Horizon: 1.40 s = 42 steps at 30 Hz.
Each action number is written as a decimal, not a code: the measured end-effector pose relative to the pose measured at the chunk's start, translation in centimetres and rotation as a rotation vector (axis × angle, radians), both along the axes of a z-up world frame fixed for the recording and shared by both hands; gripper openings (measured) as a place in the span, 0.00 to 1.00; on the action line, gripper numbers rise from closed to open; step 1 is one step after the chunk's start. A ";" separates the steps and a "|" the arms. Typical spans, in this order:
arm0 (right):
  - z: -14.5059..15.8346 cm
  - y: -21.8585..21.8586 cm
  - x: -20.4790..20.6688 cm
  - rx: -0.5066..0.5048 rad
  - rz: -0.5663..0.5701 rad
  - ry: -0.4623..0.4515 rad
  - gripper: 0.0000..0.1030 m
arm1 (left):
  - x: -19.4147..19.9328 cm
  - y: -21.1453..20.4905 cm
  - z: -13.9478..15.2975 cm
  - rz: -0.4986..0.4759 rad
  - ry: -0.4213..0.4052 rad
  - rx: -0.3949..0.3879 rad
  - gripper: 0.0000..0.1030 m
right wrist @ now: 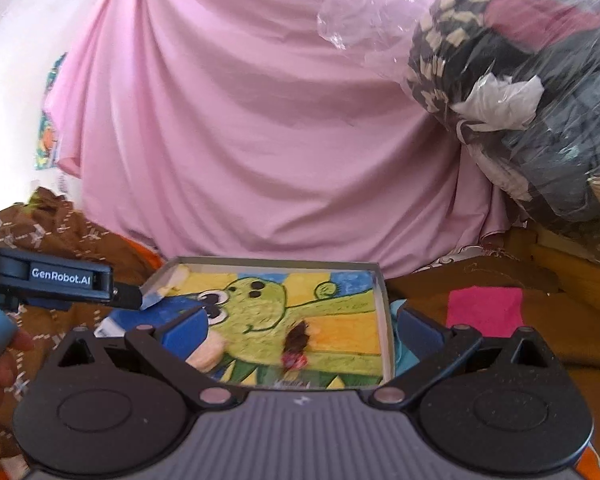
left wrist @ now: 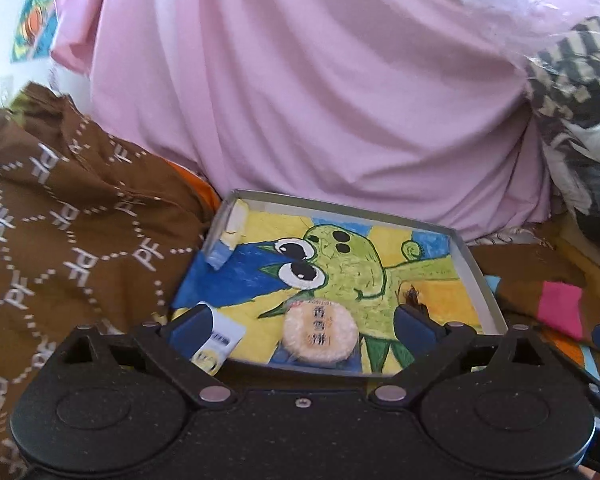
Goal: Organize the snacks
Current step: 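Open both tools in the tray and pull them back toward the snacks, then grasp the white pastry packet with the right tool while the left tool grasps the yellow bar packet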
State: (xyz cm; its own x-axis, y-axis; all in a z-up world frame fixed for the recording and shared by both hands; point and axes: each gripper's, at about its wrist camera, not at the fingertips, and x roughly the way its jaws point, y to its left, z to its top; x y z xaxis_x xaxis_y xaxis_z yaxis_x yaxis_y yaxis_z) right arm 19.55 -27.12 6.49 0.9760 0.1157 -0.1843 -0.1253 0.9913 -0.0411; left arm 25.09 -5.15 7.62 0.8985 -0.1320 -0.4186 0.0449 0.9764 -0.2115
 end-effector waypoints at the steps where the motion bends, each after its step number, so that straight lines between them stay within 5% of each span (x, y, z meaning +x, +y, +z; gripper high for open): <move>1: 0.0 0.0 -0.7 -0.002 0.005 0.001 1.00 | -0.7 0.0 0.1 -0.001 0.000 0.009 0.94; 21: -0.9 -0.1 -11.2 -0.025 -0.020 0.052 1.00 | -14.4 0.5 -2.2 0.050 0.024 0.012 0.94; 34: -2.0 0.5 -14.4 -0.065 0.018 0.128 1.00 | -18.2 0.2 -4.4 0.043 0.130 0.091 0.94; 42: -4.3 1.4 -13.8 -0.113 0.048 0.264 1.00 | -18.8 -0.3 -5.7 0.040 0.189 0.143 0.94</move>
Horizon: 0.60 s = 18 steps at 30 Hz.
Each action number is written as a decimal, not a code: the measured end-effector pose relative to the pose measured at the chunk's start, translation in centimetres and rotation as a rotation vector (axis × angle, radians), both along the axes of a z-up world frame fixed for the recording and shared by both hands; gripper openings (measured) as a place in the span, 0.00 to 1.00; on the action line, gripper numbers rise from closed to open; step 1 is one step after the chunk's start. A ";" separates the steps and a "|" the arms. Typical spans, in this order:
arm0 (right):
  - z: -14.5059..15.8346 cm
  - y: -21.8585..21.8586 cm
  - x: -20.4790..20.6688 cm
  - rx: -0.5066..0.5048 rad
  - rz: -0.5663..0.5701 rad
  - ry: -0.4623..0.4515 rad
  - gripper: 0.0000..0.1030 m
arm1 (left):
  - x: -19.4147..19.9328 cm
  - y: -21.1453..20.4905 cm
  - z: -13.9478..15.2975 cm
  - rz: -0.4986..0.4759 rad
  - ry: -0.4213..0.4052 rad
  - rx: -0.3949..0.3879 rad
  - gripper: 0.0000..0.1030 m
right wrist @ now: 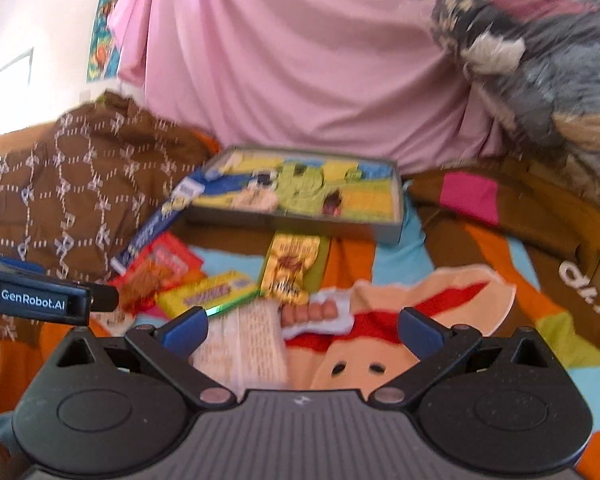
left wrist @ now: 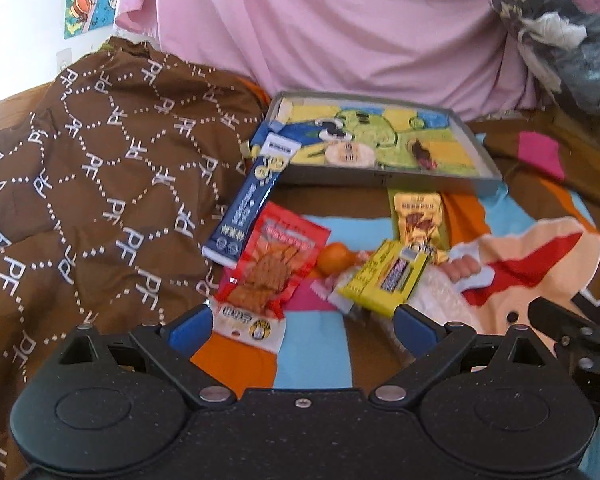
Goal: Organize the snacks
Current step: 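Grasp the white pastry packet with the right tool while the left tool grasps the yellow bar packet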
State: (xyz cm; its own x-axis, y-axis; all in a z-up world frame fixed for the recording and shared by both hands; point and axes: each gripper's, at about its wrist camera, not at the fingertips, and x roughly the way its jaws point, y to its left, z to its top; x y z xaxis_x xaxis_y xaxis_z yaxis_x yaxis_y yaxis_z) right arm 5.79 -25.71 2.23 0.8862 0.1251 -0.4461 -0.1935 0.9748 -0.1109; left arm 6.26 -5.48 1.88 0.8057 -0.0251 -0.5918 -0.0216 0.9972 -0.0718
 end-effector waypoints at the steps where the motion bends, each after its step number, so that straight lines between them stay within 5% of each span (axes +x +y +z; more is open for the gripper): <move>1: -0.3 0.1 0.1 -0.002 0.005 0.018 1.00 | 0.0 0.0 -0.2 -0.003 0.010 0.003 0.94; 18: -3.2 0.5 1.2 -0.007 0.040 0.204 1.00 | 0.7 -0.1 -2.7 -0.054 0.166 0.084 0.93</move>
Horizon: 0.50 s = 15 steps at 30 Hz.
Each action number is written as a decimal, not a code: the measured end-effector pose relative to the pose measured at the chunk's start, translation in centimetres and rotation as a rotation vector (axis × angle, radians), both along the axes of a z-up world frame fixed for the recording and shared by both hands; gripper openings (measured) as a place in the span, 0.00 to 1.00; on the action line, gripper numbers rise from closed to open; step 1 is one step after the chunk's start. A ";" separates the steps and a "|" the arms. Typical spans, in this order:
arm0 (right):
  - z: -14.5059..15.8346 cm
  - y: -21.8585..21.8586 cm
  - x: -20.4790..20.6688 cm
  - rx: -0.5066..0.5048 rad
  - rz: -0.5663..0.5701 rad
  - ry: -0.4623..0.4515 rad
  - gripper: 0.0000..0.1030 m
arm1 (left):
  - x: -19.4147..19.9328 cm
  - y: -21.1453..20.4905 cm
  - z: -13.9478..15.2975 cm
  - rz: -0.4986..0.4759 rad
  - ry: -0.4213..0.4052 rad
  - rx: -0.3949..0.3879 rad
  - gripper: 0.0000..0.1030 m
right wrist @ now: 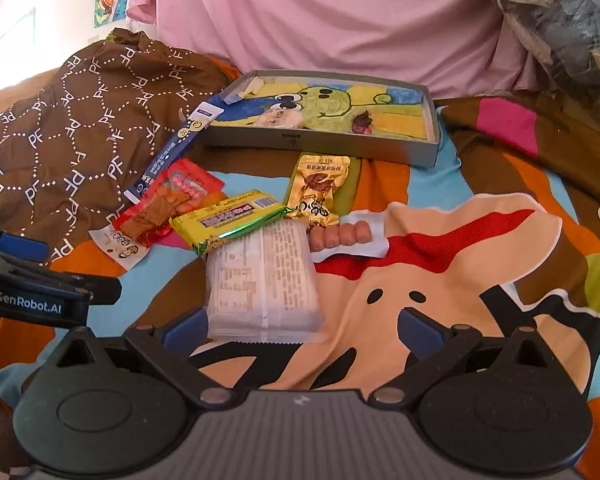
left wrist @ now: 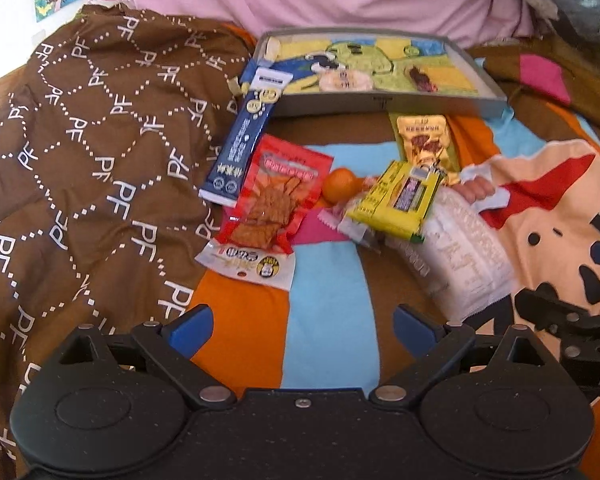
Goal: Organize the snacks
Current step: 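Grasp the white pastry packet with the right tool while the left tool grasps the yellow bar packet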
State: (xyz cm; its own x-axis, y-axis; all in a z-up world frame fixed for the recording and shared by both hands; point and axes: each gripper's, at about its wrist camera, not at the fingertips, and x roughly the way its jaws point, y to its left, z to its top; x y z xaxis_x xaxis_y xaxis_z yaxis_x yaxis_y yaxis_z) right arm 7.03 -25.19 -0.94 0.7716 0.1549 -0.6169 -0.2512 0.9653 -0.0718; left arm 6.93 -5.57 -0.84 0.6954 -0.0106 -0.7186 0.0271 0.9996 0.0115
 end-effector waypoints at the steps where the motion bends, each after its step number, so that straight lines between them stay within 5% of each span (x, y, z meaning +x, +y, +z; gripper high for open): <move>1: 0.0 -0.1 0.0 0.002 0.000 0.003 1.00 | 0.1 0.0 0.0 0.000 0.005 0.004 0.93; 15: -0.9 -0.3 1.2 0.032 -0.001 0.032 1.00 | 3.5 -0.7 1.3 -0.126 0.064 0.095 0.93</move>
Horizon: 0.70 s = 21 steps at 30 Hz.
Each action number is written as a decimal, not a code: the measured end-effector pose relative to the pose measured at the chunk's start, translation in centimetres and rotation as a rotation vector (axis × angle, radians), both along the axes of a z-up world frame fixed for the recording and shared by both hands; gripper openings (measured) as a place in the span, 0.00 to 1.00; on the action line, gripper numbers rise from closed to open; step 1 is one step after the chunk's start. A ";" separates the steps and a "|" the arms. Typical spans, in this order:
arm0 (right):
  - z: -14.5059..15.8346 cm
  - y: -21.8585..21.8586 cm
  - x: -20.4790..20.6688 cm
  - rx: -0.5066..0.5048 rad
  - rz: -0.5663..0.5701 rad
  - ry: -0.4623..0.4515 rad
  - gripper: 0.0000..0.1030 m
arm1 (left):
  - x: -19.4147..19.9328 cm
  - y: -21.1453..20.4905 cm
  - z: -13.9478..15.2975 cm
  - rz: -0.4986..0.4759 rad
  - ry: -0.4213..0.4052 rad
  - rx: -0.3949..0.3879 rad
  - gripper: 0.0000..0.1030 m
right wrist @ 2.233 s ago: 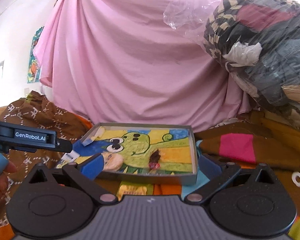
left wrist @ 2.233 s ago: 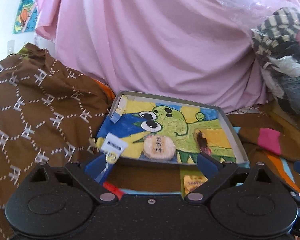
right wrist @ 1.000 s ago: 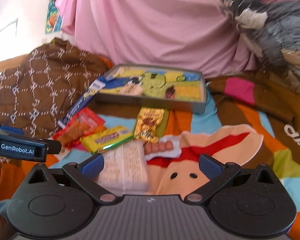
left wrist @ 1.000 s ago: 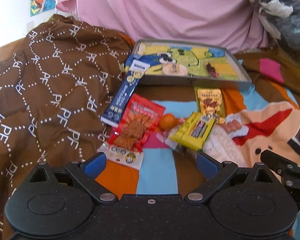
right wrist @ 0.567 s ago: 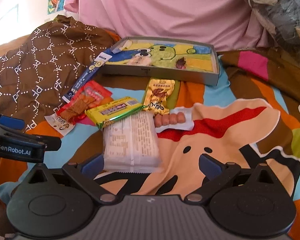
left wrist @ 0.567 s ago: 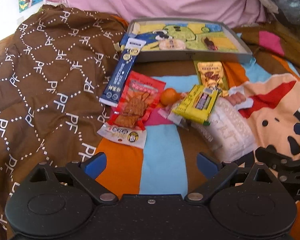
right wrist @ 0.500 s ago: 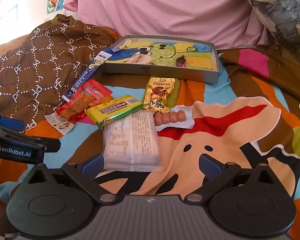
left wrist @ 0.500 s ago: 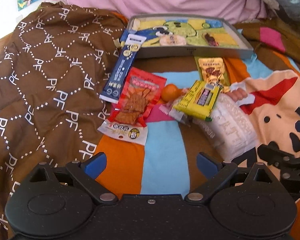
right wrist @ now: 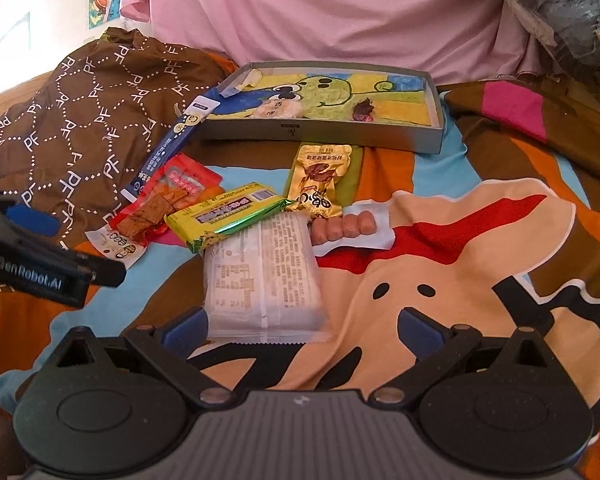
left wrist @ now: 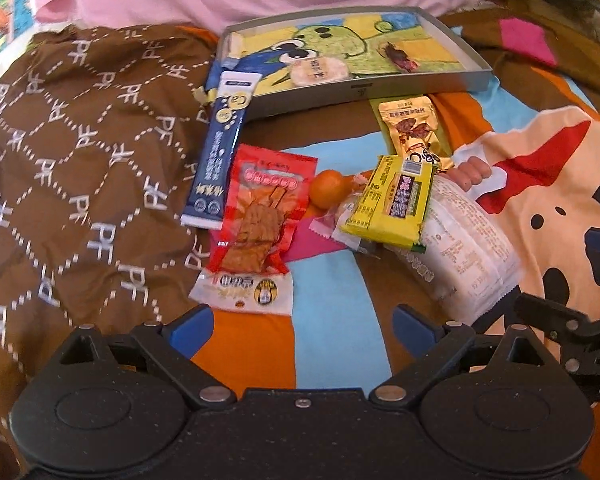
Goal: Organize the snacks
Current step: 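Grasp the white pastry packet with the right tool while the left tool grasps the yellow bar packet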
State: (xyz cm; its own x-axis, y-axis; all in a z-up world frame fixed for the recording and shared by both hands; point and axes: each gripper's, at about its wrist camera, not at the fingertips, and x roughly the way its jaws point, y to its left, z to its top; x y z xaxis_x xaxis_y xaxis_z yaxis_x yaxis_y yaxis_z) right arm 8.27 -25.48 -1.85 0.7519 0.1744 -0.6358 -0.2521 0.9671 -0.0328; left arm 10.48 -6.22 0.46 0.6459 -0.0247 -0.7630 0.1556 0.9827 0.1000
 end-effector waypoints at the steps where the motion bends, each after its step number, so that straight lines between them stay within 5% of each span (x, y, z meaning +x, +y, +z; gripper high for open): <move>1: -0.1 0.0 0.1 0.005 -0.001 0.001 1.00 | 0.4 -0.1 0.2 -0.009 0.000 0.008 0.93; 21: -2.8 2.0 3.3 0.025 0.117 0.000 1.00 | 8.1 -5.4 1.2 -0.384 -0.005 0.091 0.93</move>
State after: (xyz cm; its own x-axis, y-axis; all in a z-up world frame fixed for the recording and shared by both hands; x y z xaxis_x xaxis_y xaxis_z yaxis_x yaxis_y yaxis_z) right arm 11.54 -23.50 -4.70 0.7255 0.2766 -0.6302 -0.3634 0.9316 -0.0093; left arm 18.63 -11.61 1.70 0.6063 -0.1969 -0.7704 0.5092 0.8403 0.1859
